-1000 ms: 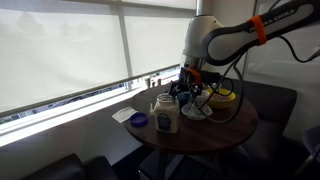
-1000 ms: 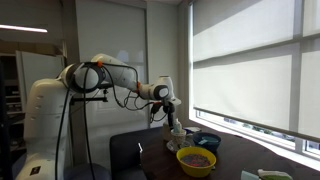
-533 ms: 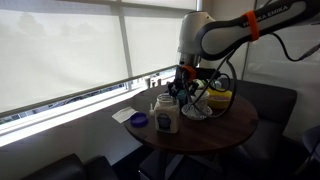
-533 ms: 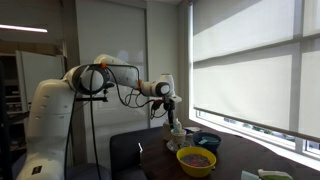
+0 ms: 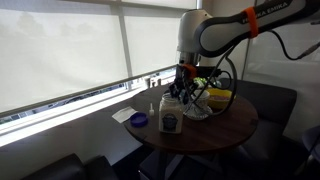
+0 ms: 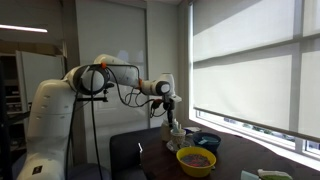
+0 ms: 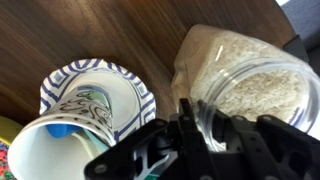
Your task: Place the jar behind the yellow bowl
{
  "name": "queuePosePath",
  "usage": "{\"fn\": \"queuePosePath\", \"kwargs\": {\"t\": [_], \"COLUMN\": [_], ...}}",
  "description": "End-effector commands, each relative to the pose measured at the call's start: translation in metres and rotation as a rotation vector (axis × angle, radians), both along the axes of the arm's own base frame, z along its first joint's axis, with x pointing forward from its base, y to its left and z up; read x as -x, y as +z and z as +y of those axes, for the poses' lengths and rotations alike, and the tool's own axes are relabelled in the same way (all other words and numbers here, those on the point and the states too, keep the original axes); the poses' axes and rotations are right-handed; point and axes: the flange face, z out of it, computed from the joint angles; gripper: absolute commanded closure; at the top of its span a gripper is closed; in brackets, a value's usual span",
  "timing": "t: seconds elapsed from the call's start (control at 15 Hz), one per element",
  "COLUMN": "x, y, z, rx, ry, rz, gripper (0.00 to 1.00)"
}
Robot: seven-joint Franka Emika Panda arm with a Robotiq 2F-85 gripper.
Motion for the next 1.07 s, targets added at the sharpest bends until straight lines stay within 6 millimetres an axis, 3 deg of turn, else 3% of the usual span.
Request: {"fn": "queuePosePath", "kwargs": {"t": [0.0, 0.27, 0.6, 0.67, 0.73, 0.87, 0.93, 1.0], "x": [-0.001, -0.001, -0.011, -0.005, -0.013, -0.012, -0.011, -0.015], "y": [0.023, 0.058, 0.115, 0.126, 0.084, 0.1, 0.103, 0.106], "z": [0.011, 0.017, 0.001, -0.004, 0.003, -0.004, -0.005, -0.01], "rx": [-0.089, -0.148, -0.163, -0.147, -0.117, -0.11, -0.108, -0.109], "ry": [0.071, 0.149, 0.165, 0.222, 0.173, 0.202, 0.207, 0.175], "rz": [-0.021, -0.073, -0.174, -0.18, -0.135, -0.151, -0.151, -0.175], "gripper": [0.95, 0.95, 0.94, 0.95, 0.88, 0.88, 0.96, 0.95]}}
